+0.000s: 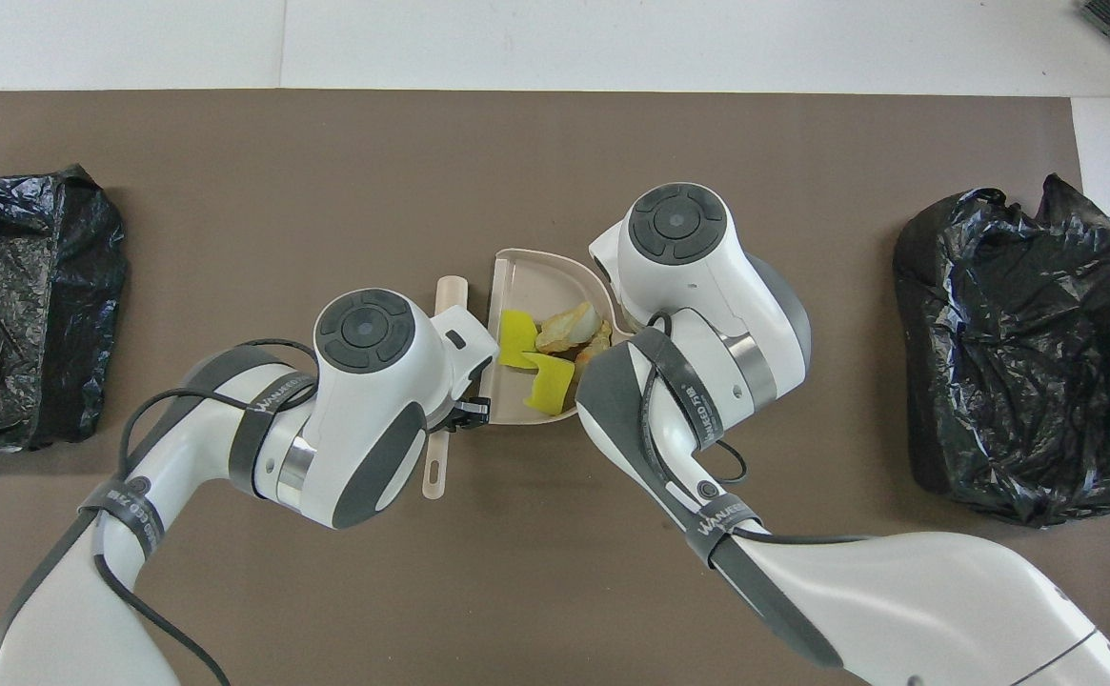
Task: Sweep and dump trash in bin
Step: 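Sweep the remaining yellow sponge into the dustpan with the left gripper, then carry the loaded dustpan to the black bag with the right gripper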
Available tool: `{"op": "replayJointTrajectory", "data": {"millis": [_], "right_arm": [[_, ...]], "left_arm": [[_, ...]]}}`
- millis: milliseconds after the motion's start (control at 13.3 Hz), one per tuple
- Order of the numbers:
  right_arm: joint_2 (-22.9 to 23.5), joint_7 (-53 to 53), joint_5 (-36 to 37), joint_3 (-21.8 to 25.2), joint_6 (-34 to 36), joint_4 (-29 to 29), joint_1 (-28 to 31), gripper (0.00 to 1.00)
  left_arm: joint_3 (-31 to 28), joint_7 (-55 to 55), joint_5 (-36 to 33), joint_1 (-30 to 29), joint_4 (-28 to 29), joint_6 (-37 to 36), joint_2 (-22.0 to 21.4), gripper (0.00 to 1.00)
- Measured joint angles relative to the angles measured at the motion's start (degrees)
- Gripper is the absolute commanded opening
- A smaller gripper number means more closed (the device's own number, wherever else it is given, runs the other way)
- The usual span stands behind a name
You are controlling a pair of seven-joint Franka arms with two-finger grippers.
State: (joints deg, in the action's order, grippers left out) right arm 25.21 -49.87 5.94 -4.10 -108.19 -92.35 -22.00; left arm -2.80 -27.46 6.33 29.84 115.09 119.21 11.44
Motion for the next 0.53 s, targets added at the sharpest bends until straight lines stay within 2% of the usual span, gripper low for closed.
{"op": "replayJointTrajectory", "data": {"millis": [225, 526], "right_arm": [[-0.5, 0.94, -3.21, 0.09, -0.22, 0.2, 1.35, 0.0], [-5.34, 0.68, -7.27, 0.19, 0.19, 0.48, 6.78, 0.0]], "left_arm": [[-0.07, -0.7, 0.0, -1.77, -0.19, -1.46, -0.26, 0.0], [-0.24, -0.71, -0.1, -3.86, -1.91, -5.01, -0.72, 0.0]]}}
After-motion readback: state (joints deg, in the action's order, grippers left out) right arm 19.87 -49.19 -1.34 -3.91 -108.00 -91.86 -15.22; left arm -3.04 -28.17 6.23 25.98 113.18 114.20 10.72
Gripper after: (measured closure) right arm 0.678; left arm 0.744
